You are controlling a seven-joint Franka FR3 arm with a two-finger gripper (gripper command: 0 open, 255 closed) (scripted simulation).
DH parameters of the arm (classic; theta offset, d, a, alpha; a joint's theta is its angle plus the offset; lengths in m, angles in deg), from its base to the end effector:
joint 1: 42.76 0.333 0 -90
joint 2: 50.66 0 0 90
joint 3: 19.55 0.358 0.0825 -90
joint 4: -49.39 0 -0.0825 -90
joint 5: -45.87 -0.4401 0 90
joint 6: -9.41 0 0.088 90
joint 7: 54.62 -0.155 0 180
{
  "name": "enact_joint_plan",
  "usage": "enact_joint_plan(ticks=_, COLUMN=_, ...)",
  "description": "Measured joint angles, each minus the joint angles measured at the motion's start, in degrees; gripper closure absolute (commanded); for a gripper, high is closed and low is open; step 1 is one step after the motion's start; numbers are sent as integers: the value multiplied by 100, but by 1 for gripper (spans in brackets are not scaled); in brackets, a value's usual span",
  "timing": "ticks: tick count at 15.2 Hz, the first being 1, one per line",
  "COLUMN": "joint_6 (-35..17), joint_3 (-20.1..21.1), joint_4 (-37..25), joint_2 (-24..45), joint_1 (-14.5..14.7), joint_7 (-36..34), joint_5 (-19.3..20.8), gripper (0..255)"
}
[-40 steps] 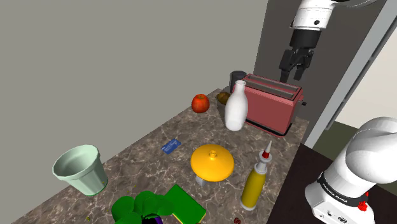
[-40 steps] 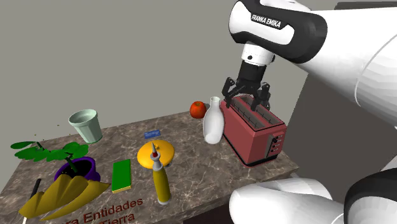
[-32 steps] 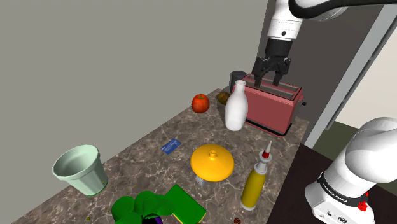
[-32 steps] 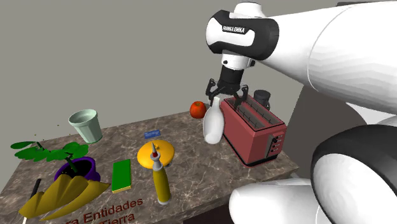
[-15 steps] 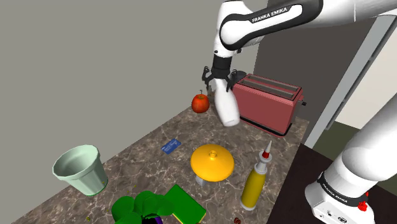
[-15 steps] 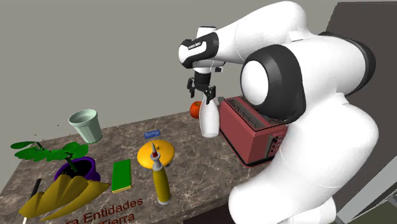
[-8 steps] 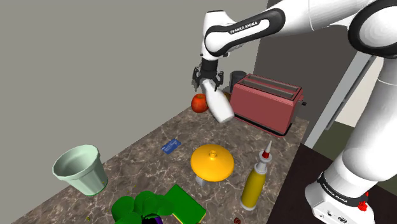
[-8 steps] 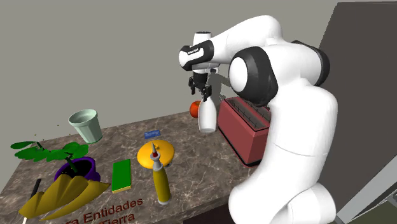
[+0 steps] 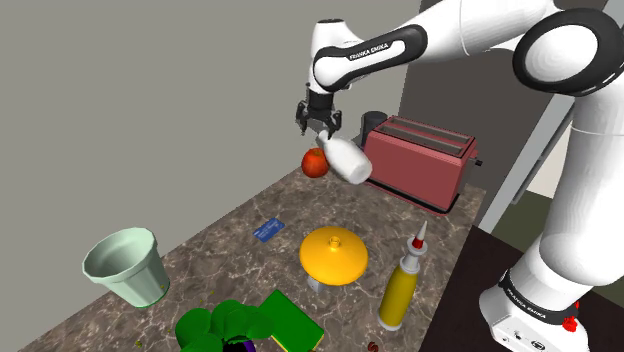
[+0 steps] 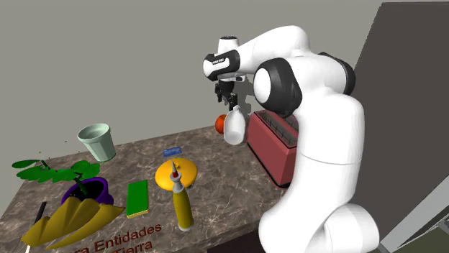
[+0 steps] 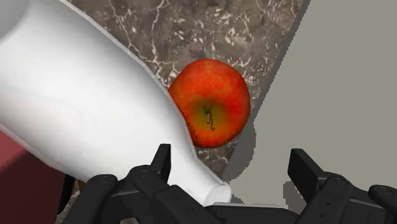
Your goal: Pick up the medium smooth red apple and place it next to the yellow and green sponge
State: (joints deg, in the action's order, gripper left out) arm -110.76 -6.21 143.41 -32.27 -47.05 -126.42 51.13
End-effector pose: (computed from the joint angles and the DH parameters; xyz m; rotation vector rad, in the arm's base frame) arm 0.7314 0.0932 0.4190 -2.6232 1.5574 -0.1789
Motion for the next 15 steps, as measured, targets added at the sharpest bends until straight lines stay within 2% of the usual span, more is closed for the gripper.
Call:
enact_joint_plan(ticks=3, joint_6=-171, joint_3=-11, joint_4=106, joint_2=229, joint_1=33, joint_7=-45, joint_5=32, gripper=0)
enact_joint_plan(ticks=9, joint_6=-162, joint_3=-24, joint_4=63, joint_2=427, joint_1=37, joint_7=-35, joint_5=40, gripper=0)
enact_joint_plan(ticks=10, joint_6=-162, joint_3=-24, joint_4=63, joint_2=427, joint_1=37, joint_7=-35, joint_5=40, gripper=255)
enact_joint_plan(ticks=15, joint_6=-164, joint_3=-24, joint_4=62, joint_2=426, joint_1=37, joint_7=-35, joint_5=40, gripper=255)
